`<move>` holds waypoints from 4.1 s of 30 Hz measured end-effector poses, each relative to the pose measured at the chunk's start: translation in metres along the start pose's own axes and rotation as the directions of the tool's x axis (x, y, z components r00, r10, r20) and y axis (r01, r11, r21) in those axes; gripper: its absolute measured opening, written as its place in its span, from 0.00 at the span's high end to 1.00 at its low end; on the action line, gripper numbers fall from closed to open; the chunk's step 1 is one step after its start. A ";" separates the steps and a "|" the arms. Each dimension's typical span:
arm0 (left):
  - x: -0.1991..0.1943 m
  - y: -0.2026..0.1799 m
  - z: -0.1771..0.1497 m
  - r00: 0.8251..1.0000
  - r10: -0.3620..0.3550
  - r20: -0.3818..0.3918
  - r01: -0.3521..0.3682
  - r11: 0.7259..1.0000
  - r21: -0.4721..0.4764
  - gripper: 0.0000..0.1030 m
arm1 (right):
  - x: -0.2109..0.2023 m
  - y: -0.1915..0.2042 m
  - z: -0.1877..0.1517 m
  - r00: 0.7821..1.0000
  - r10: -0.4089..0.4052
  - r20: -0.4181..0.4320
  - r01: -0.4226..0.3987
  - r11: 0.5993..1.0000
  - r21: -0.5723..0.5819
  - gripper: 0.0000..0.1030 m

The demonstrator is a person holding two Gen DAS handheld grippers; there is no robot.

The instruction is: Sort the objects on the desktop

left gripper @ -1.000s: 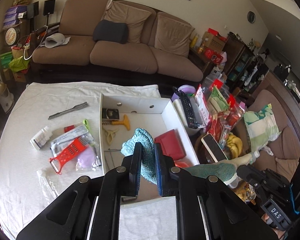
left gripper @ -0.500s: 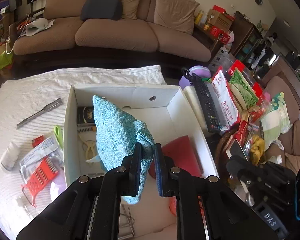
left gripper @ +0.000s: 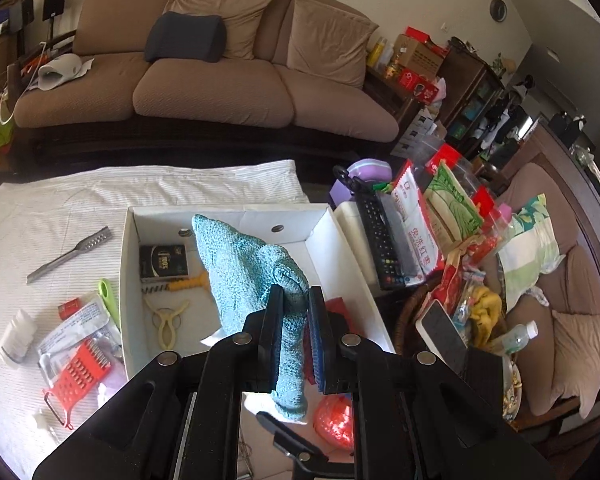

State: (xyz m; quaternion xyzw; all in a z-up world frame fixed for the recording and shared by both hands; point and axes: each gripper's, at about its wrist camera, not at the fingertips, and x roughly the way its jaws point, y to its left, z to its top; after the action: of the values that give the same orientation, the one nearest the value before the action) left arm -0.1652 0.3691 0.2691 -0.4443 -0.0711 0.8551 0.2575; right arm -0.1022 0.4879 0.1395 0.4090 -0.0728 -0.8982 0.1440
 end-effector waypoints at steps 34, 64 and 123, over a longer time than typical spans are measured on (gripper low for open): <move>0.169 0.087 0.018 0.992 -0.002 -0.124 -0.015 0.990 -0.137 0.89 | 0.102 -0.093 0.099 0.892 -0.428 -0.144 0.372 0.877 -0.303 0.88; 0.209 0.112 -0.049 0.939 0.104 -0.326 -0.146 0.983 -0.108 0.88 | 0.109 -0.094 0.066 0.852 -0.447 -0.271 0.356 0.876 -0.324 0.71; 0.049 0.063 -0.089 0.954 0.189 -0.231 -0.206 0.977 -0.052 0.00 | -0.006 -0.041 0.033 0.915 -0.275 -0.296 0.273 0.961 -0.051 0.00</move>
State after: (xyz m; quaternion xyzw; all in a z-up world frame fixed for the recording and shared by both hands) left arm -0.1413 0.3298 0.1587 -0.5523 -0.0291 0.8176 0.1600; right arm -0.1318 0.5289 0.1553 0.5462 0.0117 -0.8371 0.0278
